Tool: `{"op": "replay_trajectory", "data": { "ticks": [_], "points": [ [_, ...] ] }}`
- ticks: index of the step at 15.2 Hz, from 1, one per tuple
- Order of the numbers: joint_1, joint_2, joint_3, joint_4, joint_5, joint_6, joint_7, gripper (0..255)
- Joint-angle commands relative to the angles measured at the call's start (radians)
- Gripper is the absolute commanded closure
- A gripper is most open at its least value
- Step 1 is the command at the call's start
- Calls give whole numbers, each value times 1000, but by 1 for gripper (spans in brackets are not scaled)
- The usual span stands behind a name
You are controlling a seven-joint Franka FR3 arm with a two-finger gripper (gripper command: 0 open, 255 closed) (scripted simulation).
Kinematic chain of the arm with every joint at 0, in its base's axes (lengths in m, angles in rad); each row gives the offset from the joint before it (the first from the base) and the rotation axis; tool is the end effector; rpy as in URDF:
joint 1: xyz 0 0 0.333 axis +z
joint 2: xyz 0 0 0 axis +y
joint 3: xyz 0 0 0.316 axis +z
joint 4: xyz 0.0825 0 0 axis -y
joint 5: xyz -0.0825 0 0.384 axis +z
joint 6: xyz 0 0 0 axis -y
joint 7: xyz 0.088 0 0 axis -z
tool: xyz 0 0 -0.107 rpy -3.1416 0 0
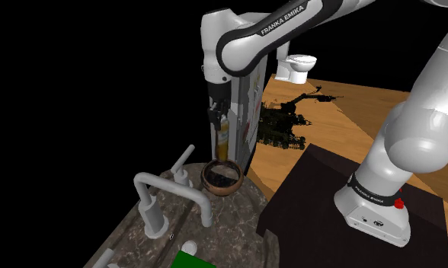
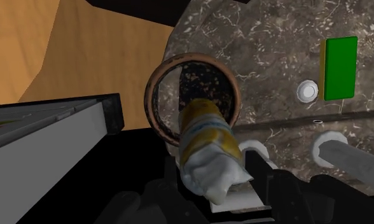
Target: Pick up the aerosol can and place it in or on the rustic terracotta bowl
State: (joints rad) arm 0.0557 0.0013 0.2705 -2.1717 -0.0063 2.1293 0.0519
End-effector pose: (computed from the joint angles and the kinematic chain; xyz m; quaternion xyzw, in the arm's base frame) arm 0.5015 0.1693 0.3886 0.9901 0.1384 -0.0210 0.0065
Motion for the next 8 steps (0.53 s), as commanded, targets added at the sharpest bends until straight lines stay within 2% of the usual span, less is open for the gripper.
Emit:
{"op": "replay_trajectory", "data": {
  "ticks": [1, 8],
  "points": [
    [0, 13, 0, -16, -4, 30, 3, 255],
    [2, 67, 0, -55, -23, 121, 17, 255]
  ]
}}
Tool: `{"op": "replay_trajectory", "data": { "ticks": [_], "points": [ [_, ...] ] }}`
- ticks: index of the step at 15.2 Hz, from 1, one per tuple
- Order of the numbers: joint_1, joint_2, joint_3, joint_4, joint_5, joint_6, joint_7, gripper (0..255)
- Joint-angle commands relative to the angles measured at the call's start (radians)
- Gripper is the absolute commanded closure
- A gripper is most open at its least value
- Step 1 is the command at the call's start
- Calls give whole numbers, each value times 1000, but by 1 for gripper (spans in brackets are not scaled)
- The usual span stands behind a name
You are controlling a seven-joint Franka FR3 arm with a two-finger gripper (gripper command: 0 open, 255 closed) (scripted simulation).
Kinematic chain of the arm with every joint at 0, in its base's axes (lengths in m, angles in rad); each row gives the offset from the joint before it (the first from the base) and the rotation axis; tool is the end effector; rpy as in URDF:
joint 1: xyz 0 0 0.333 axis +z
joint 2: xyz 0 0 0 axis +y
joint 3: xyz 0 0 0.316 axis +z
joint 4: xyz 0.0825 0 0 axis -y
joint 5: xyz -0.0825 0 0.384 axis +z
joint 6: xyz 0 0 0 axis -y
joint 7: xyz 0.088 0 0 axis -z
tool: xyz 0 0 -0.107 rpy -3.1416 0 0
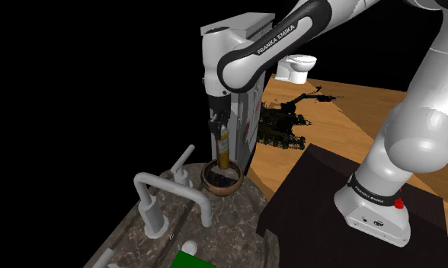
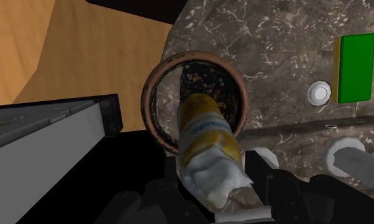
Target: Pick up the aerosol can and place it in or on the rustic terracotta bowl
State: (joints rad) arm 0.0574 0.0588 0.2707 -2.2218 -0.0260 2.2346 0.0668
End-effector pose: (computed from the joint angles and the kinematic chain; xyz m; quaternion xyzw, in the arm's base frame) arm 0.5011 0.1693 0.3461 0.9901 0.1384 -0.0210 0.0065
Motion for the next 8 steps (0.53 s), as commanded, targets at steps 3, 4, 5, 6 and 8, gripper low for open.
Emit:
{"op": "replay_trajectory", "data": {
  "ticks": [3, 4, 5, 6, 8],
  "points": [
    [1, 35, -1, -19, -14, 54, 10, 255],
    [2, 44, -2, -23, -17, 67, 12, 255],
    [2, 54, -2, -27, -21, 80, 15, 255],
    [3, 70, -3, -33, -28, 102, 20, 255],
    [3, 70, -4, -34, -28, 102, 20, 255]
  ]
}}
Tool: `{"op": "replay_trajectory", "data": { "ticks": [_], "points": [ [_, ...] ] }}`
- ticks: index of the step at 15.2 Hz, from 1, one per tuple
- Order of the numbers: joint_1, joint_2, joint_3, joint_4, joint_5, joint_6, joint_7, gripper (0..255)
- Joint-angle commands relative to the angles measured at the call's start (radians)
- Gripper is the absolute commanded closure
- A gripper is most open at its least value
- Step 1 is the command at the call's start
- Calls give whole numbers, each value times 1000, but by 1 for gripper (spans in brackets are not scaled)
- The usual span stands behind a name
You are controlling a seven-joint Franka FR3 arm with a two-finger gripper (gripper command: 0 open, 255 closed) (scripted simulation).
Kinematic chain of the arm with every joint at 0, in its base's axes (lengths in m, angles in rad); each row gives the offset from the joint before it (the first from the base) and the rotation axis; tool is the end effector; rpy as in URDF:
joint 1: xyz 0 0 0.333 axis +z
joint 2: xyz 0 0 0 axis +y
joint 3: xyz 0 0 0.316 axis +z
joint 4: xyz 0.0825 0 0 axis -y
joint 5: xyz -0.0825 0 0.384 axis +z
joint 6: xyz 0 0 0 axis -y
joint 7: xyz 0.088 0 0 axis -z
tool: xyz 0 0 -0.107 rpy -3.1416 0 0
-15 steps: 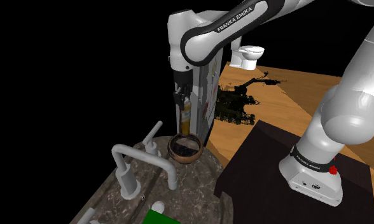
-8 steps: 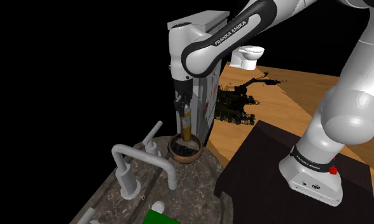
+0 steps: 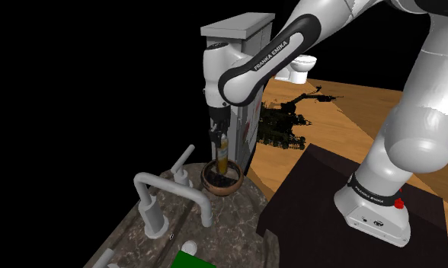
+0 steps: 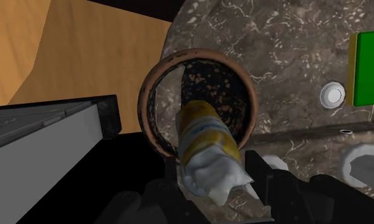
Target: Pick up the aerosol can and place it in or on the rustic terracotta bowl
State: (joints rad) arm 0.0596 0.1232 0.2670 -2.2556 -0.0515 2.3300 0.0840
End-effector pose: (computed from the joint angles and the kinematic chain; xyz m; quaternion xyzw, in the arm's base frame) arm 0.5009 0.1686 0.3070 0.9901 0.1384 -0.0211 0.0065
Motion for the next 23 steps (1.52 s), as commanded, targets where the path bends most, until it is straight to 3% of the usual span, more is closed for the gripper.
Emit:
{"op": "replay_trajectory", "data": {
  "ticks": [1, 6, 7, 12, 16, 23],
  "points": [
    [1, 6, 0, 0, -2, 6, 3, 255],
    [1, 6, 0, 0, -2, 6, 3, 255],
    [1, 6, 0, 0, -3, 6, 3, 0],
    [1, 6, 0, 0, -2, 6, 3, 0],
    [-3, -71, 5, 50, 28, -117, -19, 0],
    [-3, -71, 4, 50, 28, -117, -19, 0]
  ]
}}
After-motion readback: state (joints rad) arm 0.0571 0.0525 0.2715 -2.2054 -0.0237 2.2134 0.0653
